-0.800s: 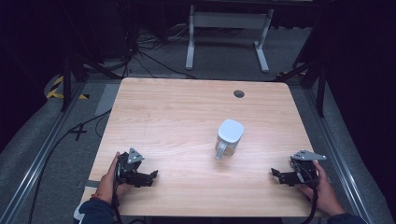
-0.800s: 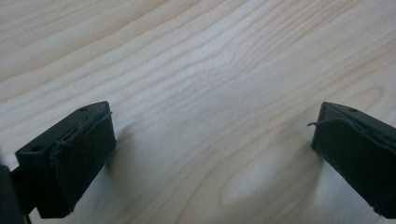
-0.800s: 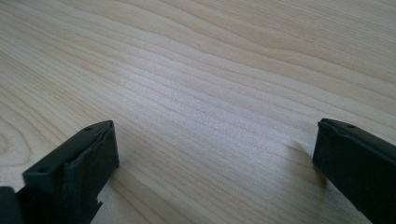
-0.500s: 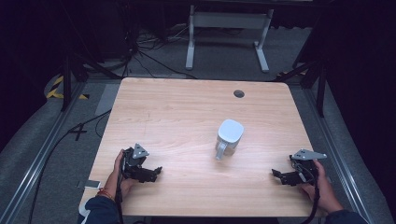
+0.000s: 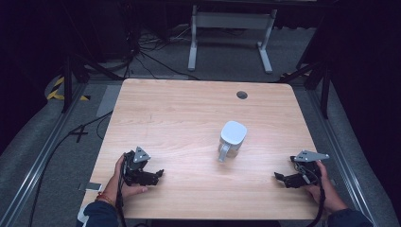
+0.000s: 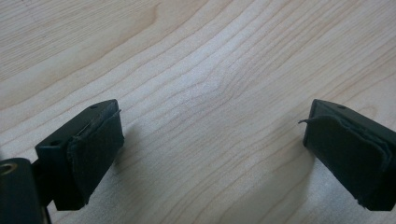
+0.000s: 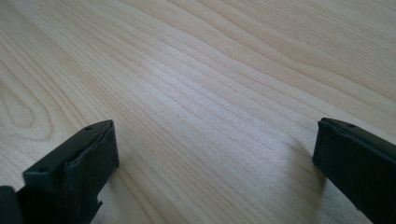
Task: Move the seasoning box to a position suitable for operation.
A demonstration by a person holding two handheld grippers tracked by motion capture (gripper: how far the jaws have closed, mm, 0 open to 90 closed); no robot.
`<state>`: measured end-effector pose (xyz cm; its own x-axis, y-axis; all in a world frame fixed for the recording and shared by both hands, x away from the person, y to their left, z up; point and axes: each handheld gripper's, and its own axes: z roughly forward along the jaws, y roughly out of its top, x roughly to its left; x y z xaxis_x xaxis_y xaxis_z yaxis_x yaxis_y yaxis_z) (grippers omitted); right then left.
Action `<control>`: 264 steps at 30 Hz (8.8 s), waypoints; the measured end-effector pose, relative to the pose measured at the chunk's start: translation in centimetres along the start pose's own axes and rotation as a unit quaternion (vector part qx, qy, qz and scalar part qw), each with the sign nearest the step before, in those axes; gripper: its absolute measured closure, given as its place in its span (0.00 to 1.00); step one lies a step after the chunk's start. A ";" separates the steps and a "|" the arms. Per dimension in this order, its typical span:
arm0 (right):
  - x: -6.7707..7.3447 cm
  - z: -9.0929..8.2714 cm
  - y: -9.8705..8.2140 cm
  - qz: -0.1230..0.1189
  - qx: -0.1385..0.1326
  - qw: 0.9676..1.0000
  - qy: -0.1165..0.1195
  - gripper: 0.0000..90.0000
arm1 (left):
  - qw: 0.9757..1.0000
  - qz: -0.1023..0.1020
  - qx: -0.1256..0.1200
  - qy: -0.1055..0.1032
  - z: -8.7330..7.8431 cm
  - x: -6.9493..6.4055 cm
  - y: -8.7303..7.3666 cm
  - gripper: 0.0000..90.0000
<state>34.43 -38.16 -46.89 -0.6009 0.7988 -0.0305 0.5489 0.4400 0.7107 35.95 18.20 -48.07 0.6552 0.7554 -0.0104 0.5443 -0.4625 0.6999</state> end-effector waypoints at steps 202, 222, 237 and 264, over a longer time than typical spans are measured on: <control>3.1 0.9 13.7 -0.112 -0.093 0.988 0.048 0.99 | 0.967 0.114 -0.163 -0.161 5.3 -11.7 18.6 1.00; 4.8 1.1 16.0 -0.143 -0.109 0.981 0.067 0.99 | 0.971 0.111 -0.151 -0.146 5.8 -11.7 17.0 0.99; 7.5 -0.4 16.4 -0.182 -0.110 0.976 0.047 0.96 | 0.980 0.120 -0.109 -0.116 3.9 -9.8 13.7 0.94; 0.4 -4.5 5.6 -0.111 -0.071 0.991 -0.022 0.86 | 0.996 0.069 -0.048 -0.022 -1.3 -0.9 0.9 0.45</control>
<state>34.64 -37.28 -39.75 -0.6696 0.7079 -0.2250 0.3179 0.5469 0.7745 35.13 17.70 -46.54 0.7434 0.6660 0.0612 0.3963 -0.5125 0.7618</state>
